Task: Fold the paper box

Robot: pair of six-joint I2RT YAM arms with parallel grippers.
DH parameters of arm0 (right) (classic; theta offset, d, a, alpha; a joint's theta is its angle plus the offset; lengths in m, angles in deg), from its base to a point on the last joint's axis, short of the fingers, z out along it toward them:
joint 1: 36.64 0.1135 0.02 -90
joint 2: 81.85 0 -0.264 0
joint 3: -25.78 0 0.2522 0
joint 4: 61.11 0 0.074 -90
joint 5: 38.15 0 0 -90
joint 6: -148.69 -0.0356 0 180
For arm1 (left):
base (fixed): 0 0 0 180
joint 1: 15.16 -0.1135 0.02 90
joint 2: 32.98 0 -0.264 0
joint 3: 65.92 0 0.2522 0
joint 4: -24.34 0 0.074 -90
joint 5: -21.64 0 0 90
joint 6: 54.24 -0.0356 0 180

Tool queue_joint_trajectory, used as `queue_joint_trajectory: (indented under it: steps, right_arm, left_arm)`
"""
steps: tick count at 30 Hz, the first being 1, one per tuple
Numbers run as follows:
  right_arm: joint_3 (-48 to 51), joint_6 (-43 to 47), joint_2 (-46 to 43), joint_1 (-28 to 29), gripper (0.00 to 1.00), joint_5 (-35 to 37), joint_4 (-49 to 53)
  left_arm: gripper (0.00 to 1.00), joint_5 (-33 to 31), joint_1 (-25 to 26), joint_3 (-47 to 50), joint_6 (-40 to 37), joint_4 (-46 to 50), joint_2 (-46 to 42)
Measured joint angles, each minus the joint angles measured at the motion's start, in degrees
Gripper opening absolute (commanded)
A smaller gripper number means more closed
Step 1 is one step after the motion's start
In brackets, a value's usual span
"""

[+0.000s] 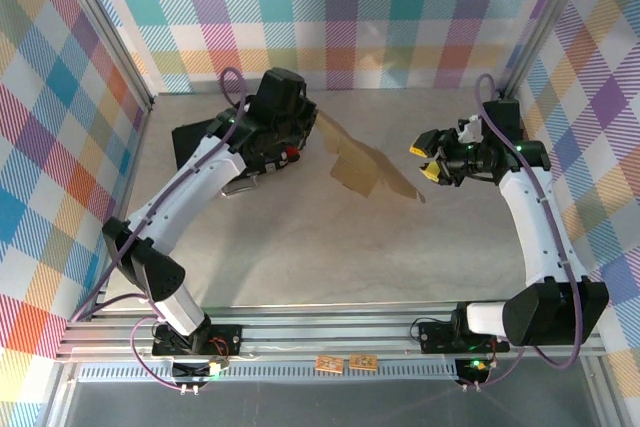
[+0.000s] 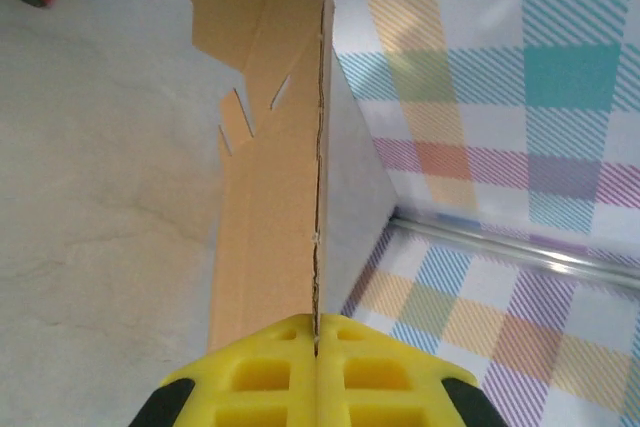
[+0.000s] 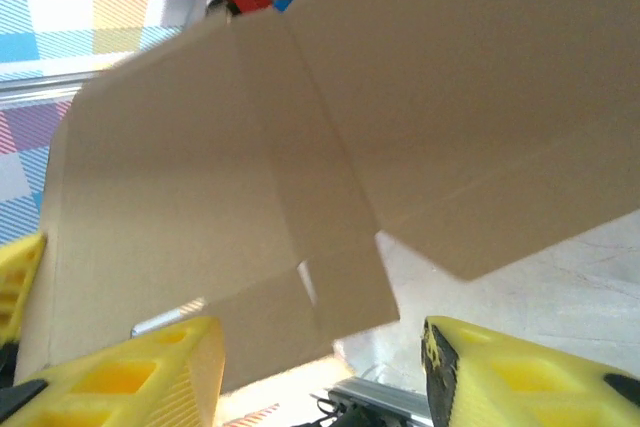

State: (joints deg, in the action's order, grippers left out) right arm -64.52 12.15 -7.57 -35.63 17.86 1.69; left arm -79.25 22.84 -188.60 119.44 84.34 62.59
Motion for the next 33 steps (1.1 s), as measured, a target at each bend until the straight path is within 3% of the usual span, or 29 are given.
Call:
queue_joint_trajectory:
  steps: [4, 8, 13, 16, 22, 27, 33]
  right_arm:
    - [-1.7, 0.1, 0.0, 0.0, 0.54, 1.4, 0.1]
    - [-2.6, 0.1, 0.0, 0.1, 0.54, 1.7, 0.1]
    - [-2.6, 0.3, 0.2, 1.0, 0.53, 2.4, 0.2]
    - [-2.6, 0.3, 0.2, 1.9, 0.53, 2.7, 0.2]
    - [0.0, -4.5, -1.7, 3.0, 0.53, 3.0, -2.9]
    - [10.3, -20.5, -9.1, 4.9, 0.52, 4.2, -14.0]
    - [18.1, -42.3, -11.5, 13.0, 0.51, 10.3, -24.3]
  left_arm:
    - [0.00, -9.1, 4.8, -19.5, 9.6, 21.2, 4.2]
    - [0.00, -12.5, 7.1, -35.1, 17.7, 35.6, 9.5]
    - [0.00, -15.0, 7.1, -37.2, 22.5, 42.1, 13.9]
    - [0.00, -17.2, 7.1, -34.0, 21.5, 39.7, 17.1]
    - [0.00, -19.8, 7.1, -21.6, 15.0, 20.6, 23.1]
    - [0.00, -18.8, 7.1, -18.1, 11.4, 8.9, 26.2]
    - [0.00, -17.0, 7.1, -17.1, 9.5, 1.8, 26.2]
